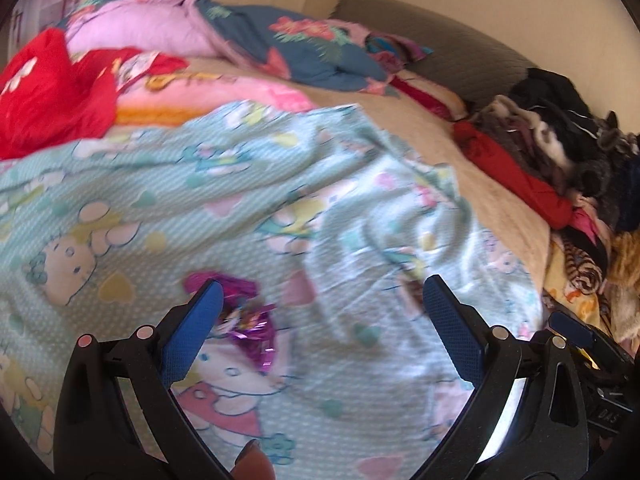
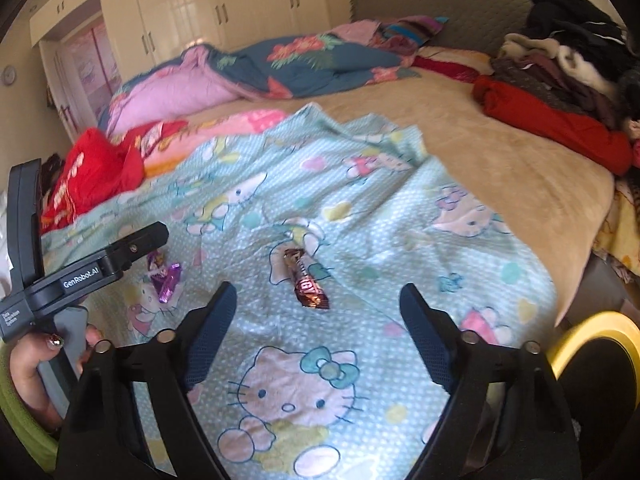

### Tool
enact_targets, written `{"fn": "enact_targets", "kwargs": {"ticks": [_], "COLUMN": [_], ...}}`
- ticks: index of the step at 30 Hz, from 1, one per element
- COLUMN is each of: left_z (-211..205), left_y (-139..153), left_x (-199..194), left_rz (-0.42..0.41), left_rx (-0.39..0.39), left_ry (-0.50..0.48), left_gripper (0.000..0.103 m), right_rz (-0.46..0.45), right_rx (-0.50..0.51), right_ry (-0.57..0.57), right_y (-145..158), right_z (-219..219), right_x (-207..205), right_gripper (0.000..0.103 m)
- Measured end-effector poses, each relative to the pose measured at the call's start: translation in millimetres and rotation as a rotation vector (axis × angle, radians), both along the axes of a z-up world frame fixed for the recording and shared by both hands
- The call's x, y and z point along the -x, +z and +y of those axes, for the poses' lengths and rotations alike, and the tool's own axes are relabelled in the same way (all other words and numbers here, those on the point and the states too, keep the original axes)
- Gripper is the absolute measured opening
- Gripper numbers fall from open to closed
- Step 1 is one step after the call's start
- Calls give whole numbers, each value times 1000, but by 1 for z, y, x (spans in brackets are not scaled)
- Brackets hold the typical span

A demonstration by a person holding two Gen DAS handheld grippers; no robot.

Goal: Collect trash
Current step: 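Grasp the purple foil candy with the left tool while the right tool grasps the brown bar wrapper, then carry the purple candy and brown bar wrapper over the bin with both tools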

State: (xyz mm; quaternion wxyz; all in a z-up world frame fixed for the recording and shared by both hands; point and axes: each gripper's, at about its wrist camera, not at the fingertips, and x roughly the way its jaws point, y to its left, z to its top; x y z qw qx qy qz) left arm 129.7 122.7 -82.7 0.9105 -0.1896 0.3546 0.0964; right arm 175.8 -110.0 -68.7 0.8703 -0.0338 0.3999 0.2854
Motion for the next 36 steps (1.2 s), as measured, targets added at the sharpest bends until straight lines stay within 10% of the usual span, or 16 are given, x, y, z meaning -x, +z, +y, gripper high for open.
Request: {"fn": "enact_targets", "kwargs": {"ticks": [11, 18, 24, 36], "left_z": [40, 46, 43, -4], "left_y": [-40, -47, -49, -14], "left_x": [1, 1, -2, -8], "left_rz": [107, 123, 133, 48], "left_rx": [95, 127, 124, 82], "left_ry": [104, 115, 102, -26], "left_gripper": [80, 63, 30, 23], "right_rz": [98, 149, 146, 108], "right_rx": [99, 120, 76, -15], "right_ry": [88, 118, 124, 62], "right_y": [-45, -62, -55, -25], "right_z": [41, 54, 46, 7], "right_x": [-35, -43, -31, -2], "right_gripper": [58, 21, 18, 18]}}
